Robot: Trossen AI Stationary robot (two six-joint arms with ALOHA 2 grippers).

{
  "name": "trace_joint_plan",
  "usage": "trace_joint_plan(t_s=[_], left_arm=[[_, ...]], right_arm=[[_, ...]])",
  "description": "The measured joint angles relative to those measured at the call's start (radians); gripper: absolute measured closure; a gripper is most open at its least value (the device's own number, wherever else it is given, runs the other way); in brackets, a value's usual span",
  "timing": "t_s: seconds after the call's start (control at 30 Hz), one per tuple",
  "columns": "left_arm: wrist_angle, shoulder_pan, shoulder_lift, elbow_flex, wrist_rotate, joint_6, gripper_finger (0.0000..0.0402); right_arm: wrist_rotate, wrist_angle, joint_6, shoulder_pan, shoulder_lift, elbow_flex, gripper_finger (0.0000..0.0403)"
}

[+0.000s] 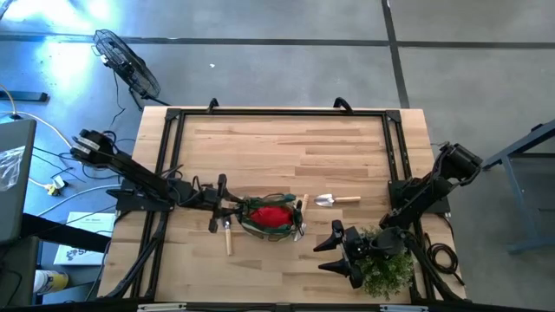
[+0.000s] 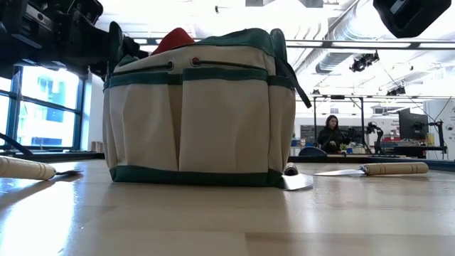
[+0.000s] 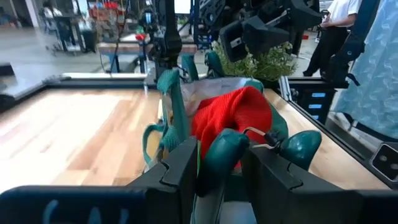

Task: Pick & Place Garden tools in Gardening bag
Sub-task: Put the green shear scissors into the green gardening bag

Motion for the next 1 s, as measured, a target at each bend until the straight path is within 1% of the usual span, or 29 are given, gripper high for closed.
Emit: trace_joint_plan(t_s=[0.13, 0.33, 0.4, 0.57, 0.67, 0.87, 1.0], left_arm=[[-0.1, 0.0, -0.075, 0.0, 0.036, -0.031, 0.0286], [-0.258, 0.0, -0.192, 0.0, 0.04, -0.076, 0.0286], [-0.301, 0.0, -0.216, 0.0, 0.041, -0.081, 0.0286], [-0.385, 0.0, -0.267, 0.0, 0.091, -0.082, 0.0286], [-0.432, 0.0, -0.289, 0.0, 0.104, -0.107, 0.0286], [-0.464, 0.0, -0.327, 0.0, 0.129, -0.109, 0.0286], [-0.544, 0.0, -0.37, 0.0, 0.156, -0.11, 0.0286]], right_arm=[[0.0, -0.001, 0.0, 0.0, 0.0, 0.0, 0.0163], [0.0, -0.001, -0.001, 0.0, 0.0, 0.0, 0.0163], [0.0, -0.001, -0.001, 0.0, 0.0, 0.0, 0.0163], [0.004, -0.001, 0.004, 0.0, 0.0, 0.0, 0.0163], [0.004, 0.0, 0.006, 0.0, 0.0, 0.0, 0.0163], [0.004, 0.001, 0.006, -0.002, 0.0, 0.0, 0.0163], [0.004, 0.001, 0.006, -0.002, 0.0, 0.0, 0.0163]])
